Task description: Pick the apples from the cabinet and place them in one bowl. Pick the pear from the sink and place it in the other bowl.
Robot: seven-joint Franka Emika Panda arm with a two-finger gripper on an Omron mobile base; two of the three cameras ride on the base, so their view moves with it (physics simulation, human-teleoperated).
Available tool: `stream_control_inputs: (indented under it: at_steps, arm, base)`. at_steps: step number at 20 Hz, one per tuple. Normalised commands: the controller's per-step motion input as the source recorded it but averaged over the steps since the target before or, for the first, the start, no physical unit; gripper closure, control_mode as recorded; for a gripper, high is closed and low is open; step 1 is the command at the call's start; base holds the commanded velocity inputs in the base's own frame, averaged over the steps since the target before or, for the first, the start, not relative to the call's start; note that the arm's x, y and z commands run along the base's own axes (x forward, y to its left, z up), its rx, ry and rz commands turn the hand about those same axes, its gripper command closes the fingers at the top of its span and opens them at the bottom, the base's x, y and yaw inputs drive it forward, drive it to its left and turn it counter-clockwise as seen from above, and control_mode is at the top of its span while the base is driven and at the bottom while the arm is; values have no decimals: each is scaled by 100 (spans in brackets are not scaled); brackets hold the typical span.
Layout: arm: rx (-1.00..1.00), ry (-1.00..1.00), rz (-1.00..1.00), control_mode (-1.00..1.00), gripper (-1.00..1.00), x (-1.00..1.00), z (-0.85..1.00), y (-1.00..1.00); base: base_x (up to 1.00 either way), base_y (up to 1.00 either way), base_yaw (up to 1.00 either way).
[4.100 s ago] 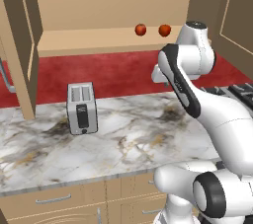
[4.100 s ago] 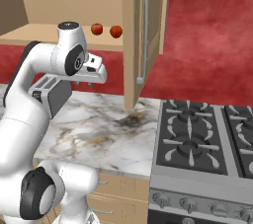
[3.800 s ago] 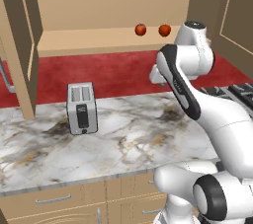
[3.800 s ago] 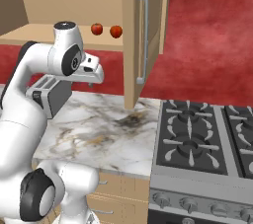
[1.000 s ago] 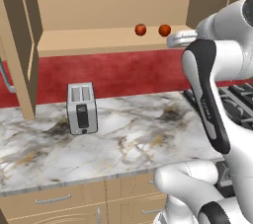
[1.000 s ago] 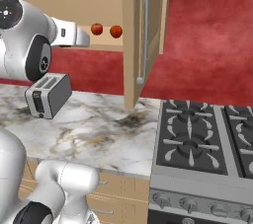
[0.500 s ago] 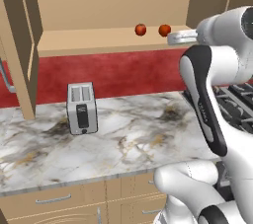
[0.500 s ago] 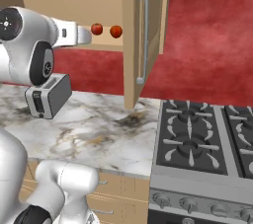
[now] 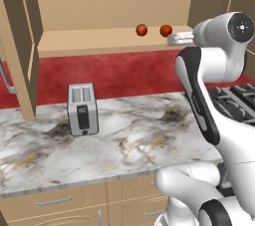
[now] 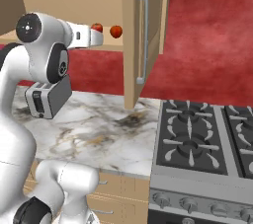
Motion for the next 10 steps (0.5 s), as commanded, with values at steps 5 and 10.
stream_control_inputs:
  at_steps: [5, 10]
  arm:
    - [0, 23, 0, -100, -100, 6, 0, 0]
    - [0, -1, 0, -100, -100, 0, 0, 0]
  base:
    - [0, 0, 0]
    - [0, 0, 0]
